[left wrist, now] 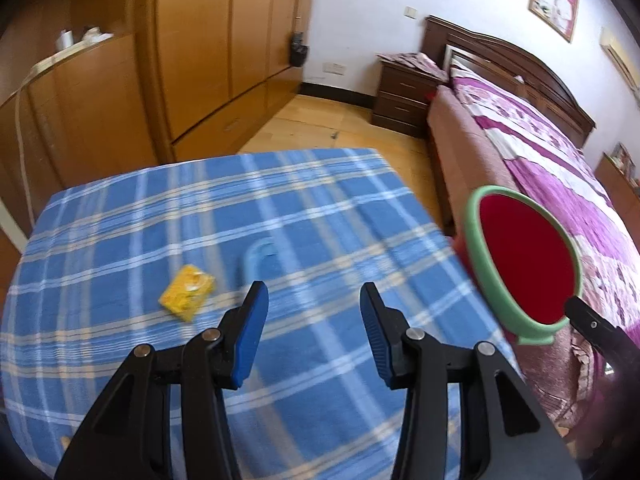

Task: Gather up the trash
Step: 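Move both tools back over the table toward the yellow box and blue piece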

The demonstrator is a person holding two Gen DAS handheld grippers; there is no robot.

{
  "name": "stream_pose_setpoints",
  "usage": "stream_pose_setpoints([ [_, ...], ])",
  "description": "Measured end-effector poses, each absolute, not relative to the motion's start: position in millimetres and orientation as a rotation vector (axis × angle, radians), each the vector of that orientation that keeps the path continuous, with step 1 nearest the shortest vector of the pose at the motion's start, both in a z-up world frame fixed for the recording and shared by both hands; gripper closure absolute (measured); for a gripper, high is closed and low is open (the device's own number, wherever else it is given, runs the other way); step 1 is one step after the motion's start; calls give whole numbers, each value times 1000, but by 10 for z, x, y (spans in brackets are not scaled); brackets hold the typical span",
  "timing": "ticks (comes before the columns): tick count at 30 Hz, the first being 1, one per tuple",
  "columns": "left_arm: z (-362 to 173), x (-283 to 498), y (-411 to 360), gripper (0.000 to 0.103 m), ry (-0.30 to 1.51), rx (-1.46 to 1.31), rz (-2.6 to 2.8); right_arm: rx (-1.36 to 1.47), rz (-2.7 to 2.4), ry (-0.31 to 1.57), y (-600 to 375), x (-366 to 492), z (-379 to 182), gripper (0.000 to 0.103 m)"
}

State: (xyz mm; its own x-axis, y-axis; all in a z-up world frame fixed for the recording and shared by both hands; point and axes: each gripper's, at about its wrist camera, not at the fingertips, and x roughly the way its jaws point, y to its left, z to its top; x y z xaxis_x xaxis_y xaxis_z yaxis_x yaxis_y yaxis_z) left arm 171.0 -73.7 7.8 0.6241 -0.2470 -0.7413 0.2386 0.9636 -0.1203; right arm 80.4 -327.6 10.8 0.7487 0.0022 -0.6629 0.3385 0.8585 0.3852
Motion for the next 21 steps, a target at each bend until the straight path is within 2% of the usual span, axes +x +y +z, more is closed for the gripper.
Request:
stream_pose_setpoints([
  [9,-46,1835,-234,55,870,13,-170,496,-158,753,-3064,945,28,36],
  [21,-429,2095,-33,55,948,54,-114,475,-140,797,-2899,1085,-61,36],
])
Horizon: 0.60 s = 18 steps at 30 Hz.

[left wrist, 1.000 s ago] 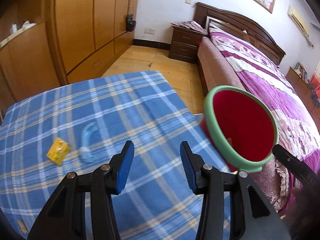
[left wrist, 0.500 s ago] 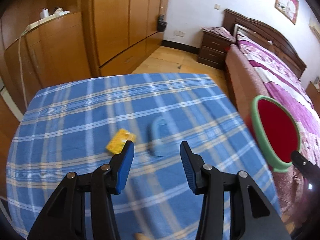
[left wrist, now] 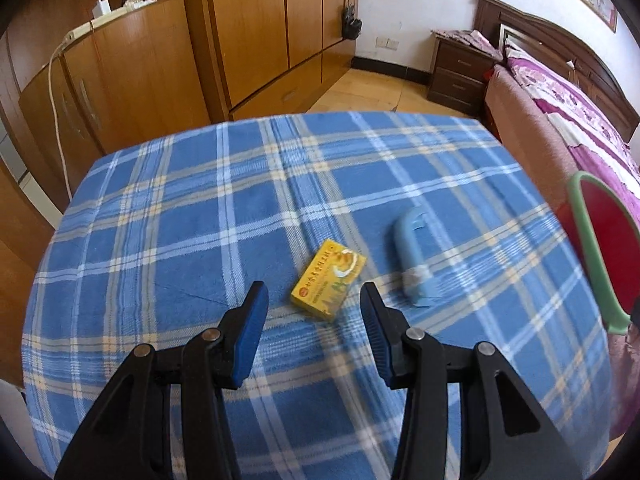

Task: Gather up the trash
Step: 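Move both tools back over the table toward the yellow box and blue piece, then grasp the yellow box with the left tool while the right tool grasps the blue curved plastic piece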

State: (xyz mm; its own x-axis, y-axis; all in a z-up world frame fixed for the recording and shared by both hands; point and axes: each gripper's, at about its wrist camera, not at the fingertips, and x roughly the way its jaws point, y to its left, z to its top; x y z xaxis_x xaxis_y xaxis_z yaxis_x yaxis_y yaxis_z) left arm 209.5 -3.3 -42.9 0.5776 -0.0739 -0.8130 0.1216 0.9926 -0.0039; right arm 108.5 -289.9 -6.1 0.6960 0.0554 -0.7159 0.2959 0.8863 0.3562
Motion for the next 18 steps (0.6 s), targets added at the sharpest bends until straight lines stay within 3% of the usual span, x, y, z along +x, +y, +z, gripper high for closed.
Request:
stream_pose_setpoints([
  [8,-548,2191,-21,56,938,43,-117,438,-129,816,-2787,1161,-35,36],
  [11,-553,2180,-8,67,922,29,-126,416,-118,822,-2711,1217,-18,36],
  [18,-530,2172,152,68,914,-49,-84,361,-63,846,-2453,1403,-7,36],
])
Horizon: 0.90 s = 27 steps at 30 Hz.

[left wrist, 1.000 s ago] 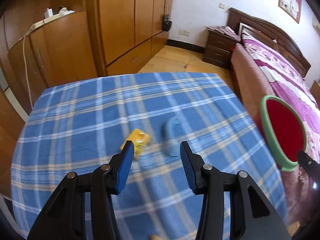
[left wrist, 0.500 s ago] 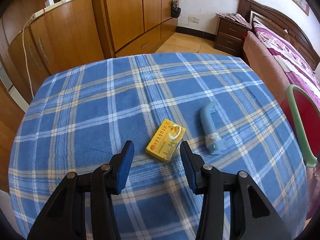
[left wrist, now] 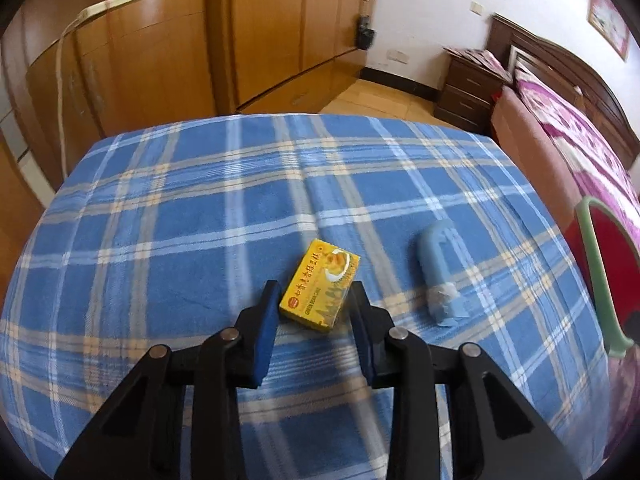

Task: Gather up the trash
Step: 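Grasp the yellow box with the left tool while the right tool grasps the blue curved plastic piece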

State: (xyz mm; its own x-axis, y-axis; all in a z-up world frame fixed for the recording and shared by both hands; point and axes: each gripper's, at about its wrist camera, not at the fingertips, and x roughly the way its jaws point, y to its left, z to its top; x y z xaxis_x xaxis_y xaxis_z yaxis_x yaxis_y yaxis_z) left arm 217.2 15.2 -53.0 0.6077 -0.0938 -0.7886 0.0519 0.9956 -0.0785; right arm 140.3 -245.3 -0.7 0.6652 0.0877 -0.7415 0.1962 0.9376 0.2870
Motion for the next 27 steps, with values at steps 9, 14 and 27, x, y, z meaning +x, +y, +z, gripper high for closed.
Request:
stream_pose_setpoints([
  [9,-501,2113,544,68,917,-148,54,263,37,866,-1945,1703,-63,36],
  [14,-518,2046,680,68,926,-193,87,226,115,870,-1629,1873,-95,36],
  [27,-537,1973,774,68,952,-226,121,139,207,929,-1108,2259,-325,36],
])
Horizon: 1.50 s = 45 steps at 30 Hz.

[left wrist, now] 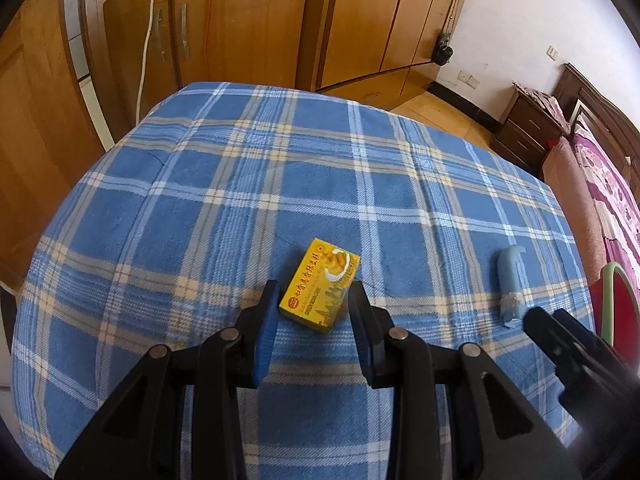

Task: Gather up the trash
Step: 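Grasp the yellow box with the left tool while the right tool grasps the blue curved plastic piece, then carry the yellow box and blue curved piece over the red bucket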

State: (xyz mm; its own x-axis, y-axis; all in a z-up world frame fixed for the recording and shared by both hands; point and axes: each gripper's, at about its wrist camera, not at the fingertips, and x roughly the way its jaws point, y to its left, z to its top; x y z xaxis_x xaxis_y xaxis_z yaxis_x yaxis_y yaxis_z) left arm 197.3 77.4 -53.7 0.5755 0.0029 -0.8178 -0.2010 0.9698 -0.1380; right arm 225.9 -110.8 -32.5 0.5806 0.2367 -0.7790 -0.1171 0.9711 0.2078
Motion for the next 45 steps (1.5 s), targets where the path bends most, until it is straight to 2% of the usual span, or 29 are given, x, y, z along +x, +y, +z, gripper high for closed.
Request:
stream_pose_setpoints([
  [4,-537,1980,775,68,953,-227,120,142,203,940,-1074,2337,-398,37],
  [6,-536,1981,776,68,953,-231,119,137,203,936,-1058,2360,-419,47],
  [12,-536,1982,772,68,953,-228,118,117,230,927,-982,2387,-434,62],
  [14,-536,1981,773,68,954,-230,118,111,246,929,-949,2386,-436,72],
  [17,-536,1973,773,68,956,-238,111,114,276,935,-924,2378,-444,82],
  [33,-322,1755,496,68,918,-229,0,215,288,860,-1302,1940,-127,82],
  [45,-98,1559,-28,68,909,-197,-132,314,207,789,-1844,1407,149,82],
])
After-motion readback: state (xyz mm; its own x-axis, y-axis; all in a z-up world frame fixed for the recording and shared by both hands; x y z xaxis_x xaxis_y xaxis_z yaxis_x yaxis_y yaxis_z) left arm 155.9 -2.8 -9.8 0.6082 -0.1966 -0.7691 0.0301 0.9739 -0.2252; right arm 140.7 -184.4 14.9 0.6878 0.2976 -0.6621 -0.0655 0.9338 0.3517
